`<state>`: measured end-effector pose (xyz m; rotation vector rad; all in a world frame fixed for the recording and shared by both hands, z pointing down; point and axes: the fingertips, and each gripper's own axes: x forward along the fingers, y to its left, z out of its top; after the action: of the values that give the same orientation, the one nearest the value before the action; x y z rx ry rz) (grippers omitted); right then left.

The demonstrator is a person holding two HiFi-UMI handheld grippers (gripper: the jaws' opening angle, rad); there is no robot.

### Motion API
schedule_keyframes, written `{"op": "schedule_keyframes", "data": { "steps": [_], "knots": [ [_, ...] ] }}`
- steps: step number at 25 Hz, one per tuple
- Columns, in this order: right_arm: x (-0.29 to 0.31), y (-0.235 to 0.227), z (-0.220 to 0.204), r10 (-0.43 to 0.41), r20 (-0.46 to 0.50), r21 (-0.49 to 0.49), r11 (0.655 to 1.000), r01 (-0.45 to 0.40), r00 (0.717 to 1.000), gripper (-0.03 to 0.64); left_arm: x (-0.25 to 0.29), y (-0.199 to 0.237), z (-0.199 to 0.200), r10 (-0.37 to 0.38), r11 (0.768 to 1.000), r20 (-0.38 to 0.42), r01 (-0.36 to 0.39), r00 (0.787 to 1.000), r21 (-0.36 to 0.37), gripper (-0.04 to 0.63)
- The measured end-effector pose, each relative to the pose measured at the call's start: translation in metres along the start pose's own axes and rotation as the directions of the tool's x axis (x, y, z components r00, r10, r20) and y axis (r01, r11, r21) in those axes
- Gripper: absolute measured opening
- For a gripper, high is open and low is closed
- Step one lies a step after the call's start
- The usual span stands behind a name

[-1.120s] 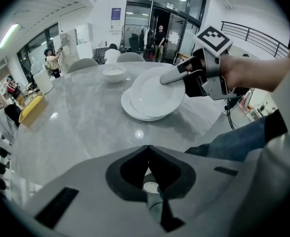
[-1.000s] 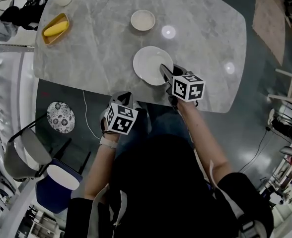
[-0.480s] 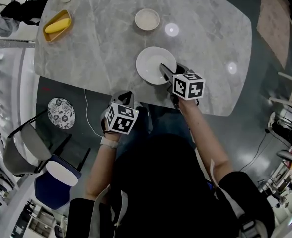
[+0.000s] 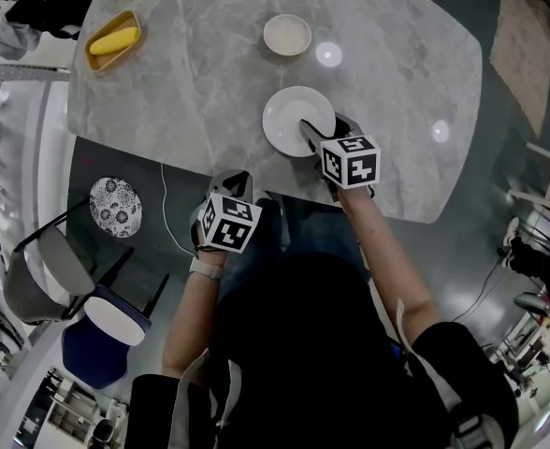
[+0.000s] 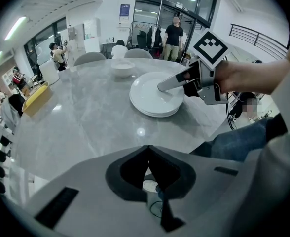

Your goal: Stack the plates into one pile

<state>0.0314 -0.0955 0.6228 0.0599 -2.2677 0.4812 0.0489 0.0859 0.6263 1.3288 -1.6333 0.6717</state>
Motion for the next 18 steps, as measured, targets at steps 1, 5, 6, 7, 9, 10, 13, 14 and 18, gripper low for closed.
{"op": "schedule_keyframes", "data": {
  "steps": [1, 5, 6, 7, 9, 10, 13, 14, 18],
  "knots": [
    [0.001, 0.0, 0.001, -0.007, 0.0, -0.019, 1.0, 0.007, 1.0, 0.227, 0.0, 0.001, -0.001, 0.001, 1.0, 0.0, -0.001, 1.0, -0.002, 0.008],
    [0.003, -0.002, 0.006, -0.043, 0.0, -0.089, 0.995, 0.043, 0.999, 0.252, -0.001, 0.002, -0.004, 0.002, 1.0, -0.001, -0.002, 1.0, -0.007, 0.008],
    [0.003, -0.002, 0.006, -0.052, -0.001, -0.103, 0.993, 0.051, 0.999, 0.258, -0.001, 0.002, -0.005, 0.002, 1.0, -0.002, -0.002, 1.0, -0.008, 0.008],
    [0.003, -0.003, 0.006, -0.06, -0.002, -0.113, 0.992, 0.059, 0.998, 0.264, -0.001, 0.002, -0.006, 0.002, 1.0, -0.002, -0.002, 1.0, -0.01, 0.008],
    [0.004, -0.004, 0.006, -0.073, -0.003, -0.122, 0.99, 0.072, 0.997, 0.275, -0.001, 0.003, -0.008, 0.002, 1.0, -0.003, -0.002, 1.0, -0.012, 0.008],
    [0.004, -0.005, 0.007, -0.079, -0.003, -0.125, 0.989, 0.078, 0.997, 0.276, -0.002, 0.003, -0.008, 0.002, 1.0, -0.003, -0.002, 1.0, -0.014, 0.008],
    [0.004, -0.006, 0.005, -0.108, -0.005, -0.147, 0.983, 0.106, 0.994, 0.291, -0.002, 0.003, -0.01, 0.002, 1.0, -0.003, -0.002, 1.0, -0.016, 0.008],
    [0.004, -0.007, 0.004, -0.119, -0.008, -0.158, 0.981, 0.116, 0.993, 0.298, -0.002, 0.004, -0.011, 0.002, 1.0, -0.003, -0.002, 1.0, -0.016, 0.008],
    [0.002, -0.008, 0.002, -0.146, -0.009, -0.184, 0.973, 0.142, 0.989, 0.308, -0.003, 0.004, -0.012, 0.003, 1.0, -0.001, -0.003, 1.0, -0.017, 0.008]
  ]
}}
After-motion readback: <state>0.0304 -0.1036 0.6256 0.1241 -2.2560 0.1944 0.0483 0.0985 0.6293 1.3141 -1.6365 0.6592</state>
